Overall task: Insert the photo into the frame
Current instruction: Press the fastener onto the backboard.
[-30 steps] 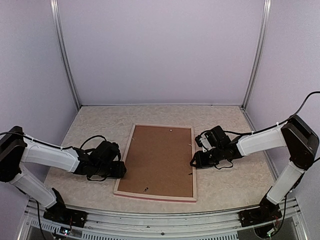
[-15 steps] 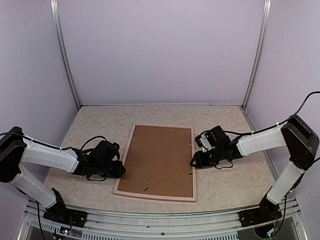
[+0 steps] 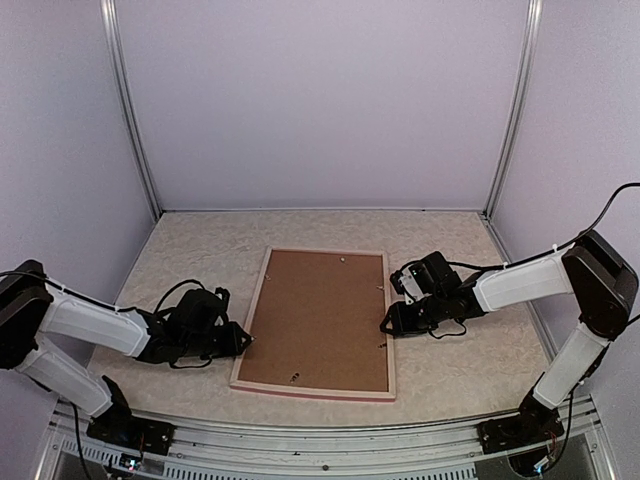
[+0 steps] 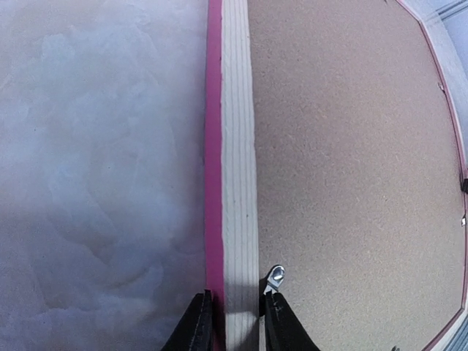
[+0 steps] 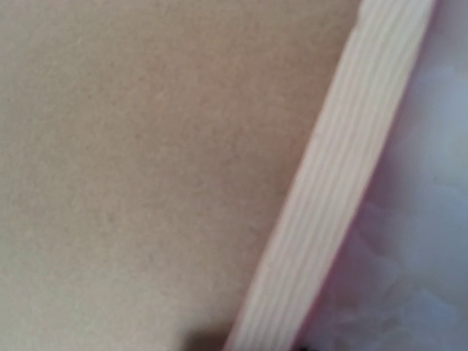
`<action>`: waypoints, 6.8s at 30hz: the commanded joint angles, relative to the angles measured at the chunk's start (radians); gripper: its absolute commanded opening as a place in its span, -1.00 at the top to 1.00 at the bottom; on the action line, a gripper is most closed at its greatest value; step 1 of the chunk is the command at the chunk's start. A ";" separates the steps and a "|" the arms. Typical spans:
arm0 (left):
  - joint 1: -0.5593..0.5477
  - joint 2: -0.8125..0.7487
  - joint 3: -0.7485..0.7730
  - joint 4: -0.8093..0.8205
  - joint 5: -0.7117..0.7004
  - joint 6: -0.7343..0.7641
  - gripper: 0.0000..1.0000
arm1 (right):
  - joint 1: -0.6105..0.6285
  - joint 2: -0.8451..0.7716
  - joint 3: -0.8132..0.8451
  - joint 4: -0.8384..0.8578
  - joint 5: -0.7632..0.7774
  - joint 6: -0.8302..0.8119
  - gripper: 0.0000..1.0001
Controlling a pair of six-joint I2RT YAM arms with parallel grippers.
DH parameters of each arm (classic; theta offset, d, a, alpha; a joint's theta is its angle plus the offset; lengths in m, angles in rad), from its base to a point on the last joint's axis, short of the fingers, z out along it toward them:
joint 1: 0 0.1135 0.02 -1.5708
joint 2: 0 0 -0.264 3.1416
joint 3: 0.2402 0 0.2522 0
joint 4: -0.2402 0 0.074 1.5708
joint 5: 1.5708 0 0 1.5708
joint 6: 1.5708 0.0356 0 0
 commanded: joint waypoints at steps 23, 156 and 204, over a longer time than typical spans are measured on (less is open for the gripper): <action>-0.024 0.061 0.148 -0.309 -0.125 0.067 0.15 | -0.006 0.017 -0.004 -0.021 -0.001 -0.006 0.26; -0.099 0.338 0.608 -0.768 -0.231 0.099 -0.03 | -0.104 -0.052 0.115 -0.139 0.147 -0.247 0.28; -0.167 0.465 0.554 -0.873 -0.223 0.003 0.59 | -0.104 -0.124 0.076 -0.147 0.169 -0.246 0.29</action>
